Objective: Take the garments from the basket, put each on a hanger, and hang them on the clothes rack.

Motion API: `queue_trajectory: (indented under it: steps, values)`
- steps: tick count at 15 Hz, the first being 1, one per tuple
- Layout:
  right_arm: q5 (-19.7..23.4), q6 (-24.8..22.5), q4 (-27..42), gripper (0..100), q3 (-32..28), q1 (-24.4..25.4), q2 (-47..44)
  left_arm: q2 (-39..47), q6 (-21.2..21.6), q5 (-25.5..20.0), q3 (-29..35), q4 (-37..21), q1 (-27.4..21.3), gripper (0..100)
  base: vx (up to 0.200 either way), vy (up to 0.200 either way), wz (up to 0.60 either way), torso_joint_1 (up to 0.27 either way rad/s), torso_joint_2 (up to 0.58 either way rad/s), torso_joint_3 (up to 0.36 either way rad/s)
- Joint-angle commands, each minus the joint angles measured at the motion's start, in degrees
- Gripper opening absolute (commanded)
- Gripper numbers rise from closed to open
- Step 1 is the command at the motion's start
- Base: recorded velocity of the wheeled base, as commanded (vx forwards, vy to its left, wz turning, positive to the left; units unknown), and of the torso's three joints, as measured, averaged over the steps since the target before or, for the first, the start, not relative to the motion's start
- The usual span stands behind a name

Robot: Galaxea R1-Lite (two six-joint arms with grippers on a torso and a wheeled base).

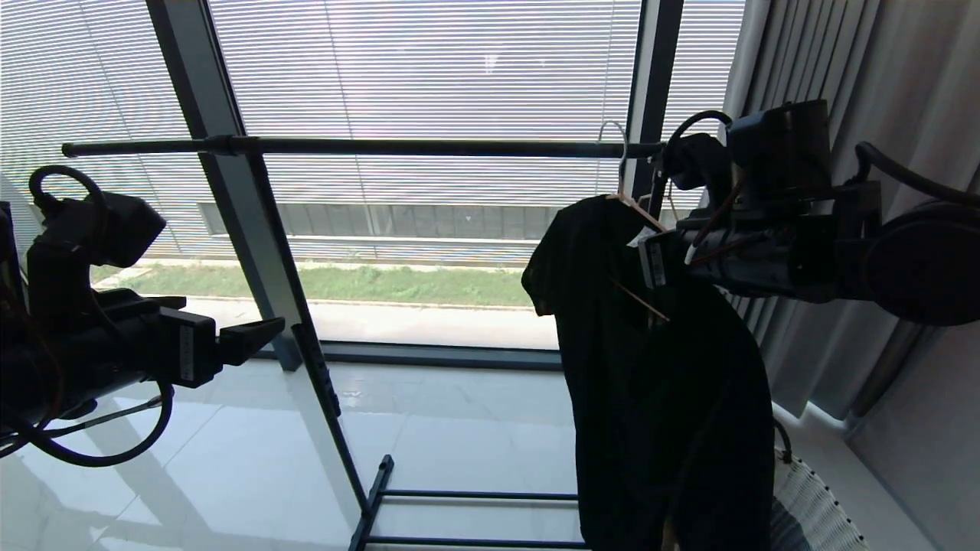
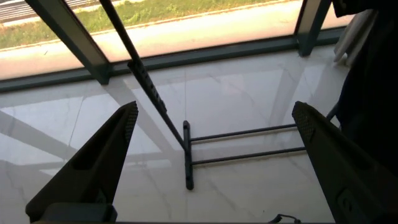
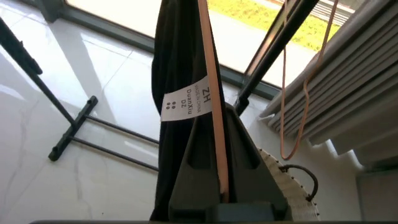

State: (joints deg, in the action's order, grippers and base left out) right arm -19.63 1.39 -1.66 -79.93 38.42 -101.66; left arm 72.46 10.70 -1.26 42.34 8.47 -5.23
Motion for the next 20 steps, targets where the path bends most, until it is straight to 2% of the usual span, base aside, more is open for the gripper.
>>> queue_trajectory:
  steps: [1, 8, 13, 18, 20]
  values:
    - [0.0, -0.1, -0.1, 0, -0.4, 0.0, 0.2, -0.1, 0.0, 0.0, -0.3, 0.0, -0.1, 100, 0.200, 0.000, 0.00, 0.017, 0.00, -0.002]
    - [-0.4, 0.4, -0.3, 0, -0.3, 0.1, 0.5, -0.2, 0.8, 0.0, -0.9, 0.0, -0.2, 100, 0.200, 0.000, 0.00, 0.003, 0.00, 0.001]
    - [-0.4, 1.1, -0.4, 0, -1.4, 0.2, 0.0, -2.7, 0.8, 0.0, -4.9, 0.7, -0.2, 100, 0.000, 0.000, 0.00, 0.000, 0.00, 0.000]
    - [-0.5, 1.4, 0.3, 0, -10.0, 1.6, -8.0, -3.3, 0.7, 0.0, -5.2, 0.7, -0.1, 100, 0.000, 0.000, 0.00, 0.000, 0.00, 0.000]
    - [-0.6, 1.9, 0.3, 0, -11.5, 1.9, -10.7, -4.5, 0.8, 0.0, -6.0, 0.7, -0.8, 100, 0.000, 0.000, 0.00, 0.000, 0.00, 0.000]
